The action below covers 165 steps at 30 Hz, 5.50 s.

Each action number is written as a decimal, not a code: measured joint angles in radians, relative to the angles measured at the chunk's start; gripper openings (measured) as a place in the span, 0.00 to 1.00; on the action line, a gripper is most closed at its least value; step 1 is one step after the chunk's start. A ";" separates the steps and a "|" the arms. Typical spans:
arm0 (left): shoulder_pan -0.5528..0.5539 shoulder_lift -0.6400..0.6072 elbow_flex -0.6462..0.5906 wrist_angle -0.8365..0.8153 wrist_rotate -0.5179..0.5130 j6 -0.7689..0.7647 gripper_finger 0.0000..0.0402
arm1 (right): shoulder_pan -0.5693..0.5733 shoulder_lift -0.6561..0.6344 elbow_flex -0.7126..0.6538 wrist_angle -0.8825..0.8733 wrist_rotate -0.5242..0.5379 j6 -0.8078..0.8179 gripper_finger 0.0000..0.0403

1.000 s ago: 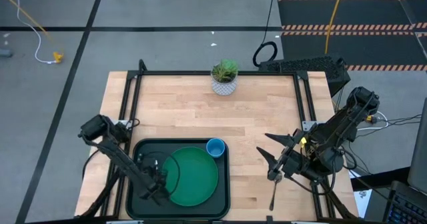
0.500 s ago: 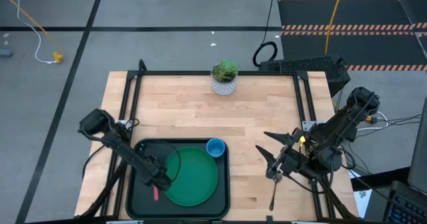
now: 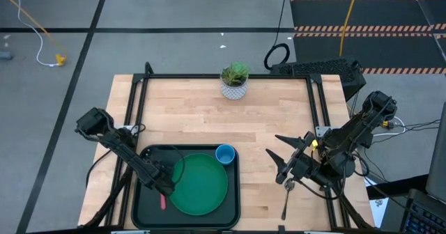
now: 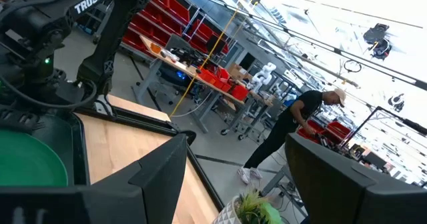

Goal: Pick and place plate/cup/fork/spoon on tray
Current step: Put the red fork on the black tray to the left of the green plate, then put the black spoon on the black tray to the left of the red fork

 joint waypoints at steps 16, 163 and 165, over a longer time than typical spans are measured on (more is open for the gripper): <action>0.014 0.000 0.000 0.066 -0.055 0.020 0.04 | -0.001 0.000 0.000 0.000 -0.031 -0.024 0.61; -0.189 -0.313 0.002 1.203 -0.856 1.359 0.05 | 0.074 0.693 0.471 -1.986 -1.328 3.136 0.37; -0.188 -0.313 0.002 1.202 -0.856 1.359 0.05 | 0.072 0.692 0.470 -1.984 -1.328 3.130 0.31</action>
